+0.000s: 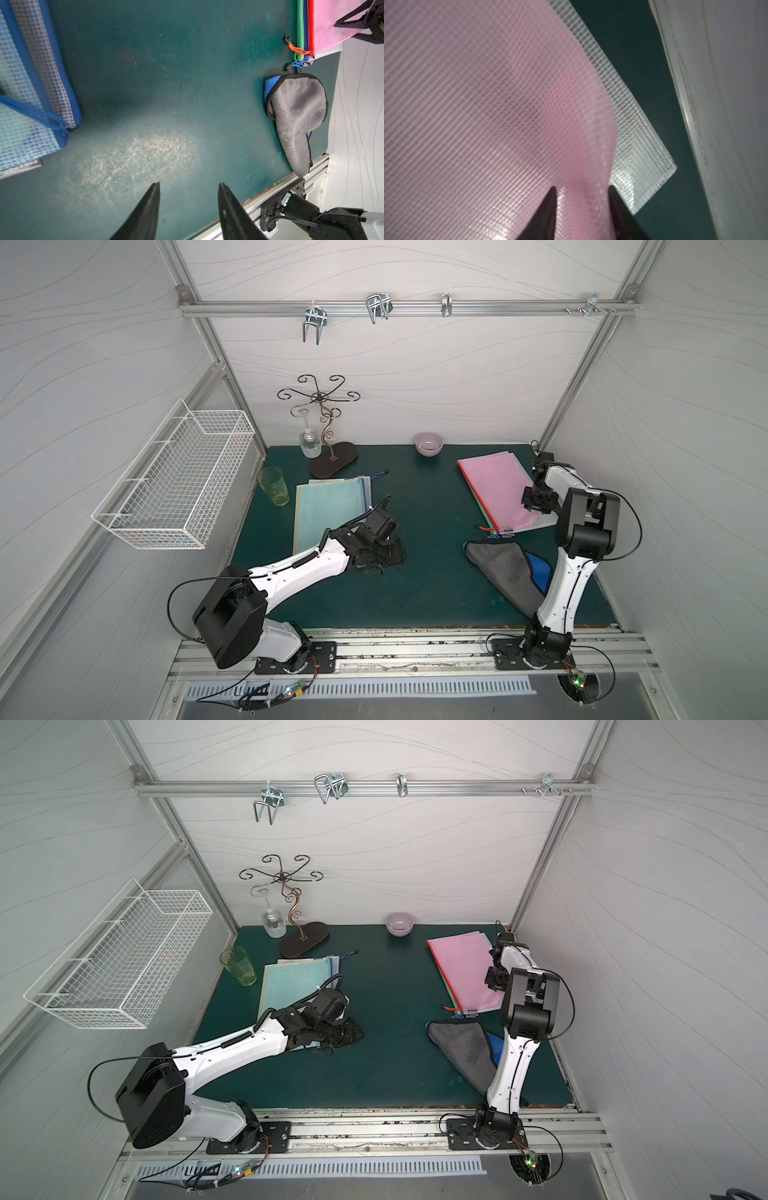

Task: Wipe the document bag
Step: Place the document bag, then pick up the document bag.

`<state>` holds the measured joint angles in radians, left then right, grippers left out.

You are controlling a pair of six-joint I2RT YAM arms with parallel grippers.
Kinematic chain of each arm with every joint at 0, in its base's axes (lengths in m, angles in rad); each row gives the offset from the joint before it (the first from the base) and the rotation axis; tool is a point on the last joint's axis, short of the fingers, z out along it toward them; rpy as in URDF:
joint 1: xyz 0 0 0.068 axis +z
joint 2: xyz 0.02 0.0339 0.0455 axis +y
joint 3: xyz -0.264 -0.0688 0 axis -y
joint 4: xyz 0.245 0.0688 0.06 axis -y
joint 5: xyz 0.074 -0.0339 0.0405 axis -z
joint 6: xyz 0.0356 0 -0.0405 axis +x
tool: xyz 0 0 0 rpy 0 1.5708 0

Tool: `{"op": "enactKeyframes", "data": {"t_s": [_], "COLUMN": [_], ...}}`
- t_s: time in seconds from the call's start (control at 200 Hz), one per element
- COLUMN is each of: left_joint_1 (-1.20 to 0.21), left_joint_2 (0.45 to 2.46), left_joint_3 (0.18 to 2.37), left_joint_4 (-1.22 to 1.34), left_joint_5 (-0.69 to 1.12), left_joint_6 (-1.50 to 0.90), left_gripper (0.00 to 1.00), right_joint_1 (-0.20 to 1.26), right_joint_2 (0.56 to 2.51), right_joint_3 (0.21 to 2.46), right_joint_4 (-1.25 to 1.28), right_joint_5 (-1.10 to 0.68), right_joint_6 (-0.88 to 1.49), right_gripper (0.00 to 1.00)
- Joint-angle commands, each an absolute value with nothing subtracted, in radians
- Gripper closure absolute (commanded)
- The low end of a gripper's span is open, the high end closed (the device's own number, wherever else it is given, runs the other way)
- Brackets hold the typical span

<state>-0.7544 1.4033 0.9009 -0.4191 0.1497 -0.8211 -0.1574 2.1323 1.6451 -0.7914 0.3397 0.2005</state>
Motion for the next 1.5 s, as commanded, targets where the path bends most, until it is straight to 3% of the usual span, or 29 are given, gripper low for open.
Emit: {"op": "enactKeyframes", "data": {"t_s": [0.0,0.055,0.07,0.11,0.355,0.65,0.941,1.166,1.496], "left_joint_1": [-0.750,-0.749,-0.748,-0.746,-0.697,-0.558,-0.560,-0.561,-0.560], "left_joint_2": [1.378,1.372,1.371,1.367,1.295,1.281,1.454,1.550,1.701], "left_joint_3": [0.924,0.924,0.924,0.926,0.870,0.814,0.899,0.948,1.058], "left_joint_4": [-0.430,-0.441,-0.444,-0.455,-0.534,-0.615,-0.557,-0.536,-0.522], "left_joint_5": [0.115,0.108,0.106,0.101,0.059,-0.020,-0.092,-0.162,-0.183], "left_joint_6": [-0.805,-0.800,-0.797,-0.793,-0.813,-0.784,-0.713,-0.692,-0.651], "left_gripper": [0.51,0.50,0.50,0.49,0.35,0.21,0.25,0.38,0.43], "right_joint_1": [-0.163,-0.161,-0.160,-0.157,-0.059,0.301,0.471,0.482,0.481], "right_joint_2": [2.068,2.050,2.045,2.029,1.861,1.664,1.549,1.514,1.519], "right_joint_3": [1.642,1.640,1.640,1.637,1.615,1.398,1.296,1.253,1.247], "right_joint_4": [-0.810,-0.809,-0.807,-0.805,-0.799,-0.715,-0.695,-0.682,-0.667], "right_joint_5": [0.356,0.356,0.357,0.359,0.342,0.052,-0.005,-0.017,-0.037], "right_joint_6": [0.228,0.234,0.236,0.241,0.263,0.324,0.349,0.348,0.345], "right_gripper": [0.29,0.21,0.13,0.02,0.01,0.01,0.01,0.01,0.01]}}
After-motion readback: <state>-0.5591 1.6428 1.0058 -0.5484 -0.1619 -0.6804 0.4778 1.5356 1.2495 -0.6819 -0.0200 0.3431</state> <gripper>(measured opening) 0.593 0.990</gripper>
